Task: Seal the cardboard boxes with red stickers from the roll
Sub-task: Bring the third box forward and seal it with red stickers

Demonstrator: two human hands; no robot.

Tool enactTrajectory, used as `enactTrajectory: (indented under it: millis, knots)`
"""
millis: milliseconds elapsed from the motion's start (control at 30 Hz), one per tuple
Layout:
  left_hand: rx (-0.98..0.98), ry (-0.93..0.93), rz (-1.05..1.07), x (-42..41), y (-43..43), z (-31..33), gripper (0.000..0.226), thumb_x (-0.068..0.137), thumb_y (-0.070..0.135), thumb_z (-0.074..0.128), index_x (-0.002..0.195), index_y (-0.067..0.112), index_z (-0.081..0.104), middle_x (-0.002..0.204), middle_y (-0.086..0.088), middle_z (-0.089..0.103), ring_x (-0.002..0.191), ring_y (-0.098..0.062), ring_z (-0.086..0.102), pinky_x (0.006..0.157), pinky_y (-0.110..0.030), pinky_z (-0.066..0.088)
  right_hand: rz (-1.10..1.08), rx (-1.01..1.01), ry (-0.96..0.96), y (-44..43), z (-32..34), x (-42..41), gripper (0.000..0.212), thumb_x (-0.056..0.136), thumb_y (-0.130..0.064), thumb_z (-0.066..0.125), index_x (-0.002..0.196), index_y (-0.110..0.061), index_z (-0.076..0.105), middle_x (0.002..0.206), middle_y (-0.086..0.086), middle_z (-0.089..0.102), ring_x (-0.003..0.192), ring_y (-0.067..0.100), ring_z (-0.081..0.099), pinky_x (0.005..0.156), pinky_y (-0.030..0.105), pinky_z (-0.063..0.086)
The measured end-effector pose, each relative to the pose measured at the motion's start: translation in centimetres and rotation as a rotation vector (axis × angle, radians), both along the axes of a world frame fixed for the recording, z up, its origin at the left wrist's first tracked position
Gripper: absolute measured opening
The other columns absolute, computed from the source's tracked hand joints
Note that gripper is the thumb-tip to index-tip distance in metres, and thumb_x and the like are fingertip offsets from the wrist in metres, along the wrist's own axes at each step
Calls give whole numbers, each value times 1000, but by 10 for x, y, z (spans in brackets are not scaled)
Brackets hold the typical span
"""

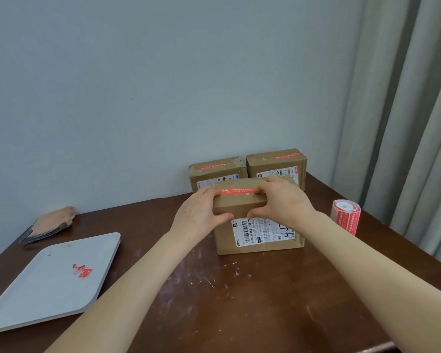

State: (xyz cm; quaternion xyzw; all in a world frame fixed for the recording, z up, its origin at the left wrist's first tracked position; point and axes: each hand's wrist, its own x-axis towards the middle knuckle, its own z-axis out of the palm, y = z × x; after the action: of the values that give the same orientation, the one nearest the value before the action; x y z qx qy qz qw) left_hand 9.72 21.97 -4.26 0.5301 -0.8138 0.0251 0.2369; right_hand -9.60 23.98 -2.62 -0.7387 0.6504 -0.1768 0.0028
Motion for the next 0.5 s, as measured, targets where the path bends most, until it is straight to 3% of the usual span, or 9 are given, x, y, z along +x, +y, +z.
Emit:
enactTrajectory:
  millis: [100,233,500]
  knots:
    - [20,17,8,0,-1,2,70,77,51,68,133,19,42,132,4,48,120,-12,47,93,-25,40,-8,17,-21,-3,1,0,73,67,-58,75,126,-20,53,116,-3,50,109,16,50,89,37,48]
    - [10,-60,5,-2,-6,4,87,73,56,69,144,23,30,135,1,39,121,-15,45,92,-30,46,-17,22,16,-7,0,1,95,63,-64,75,140,-22,40,133,1,42,126,20,40,99,43,44]
    - [-8,-173,68,-5,-10,3,79,72,65,63,139,30,37,137,2,33,122,-14,38,83,-30,48,-29,19,87,-10,-3,3,86,64,-72,67,135,-29,46,128,1,41,123,21,38,96,42,45]
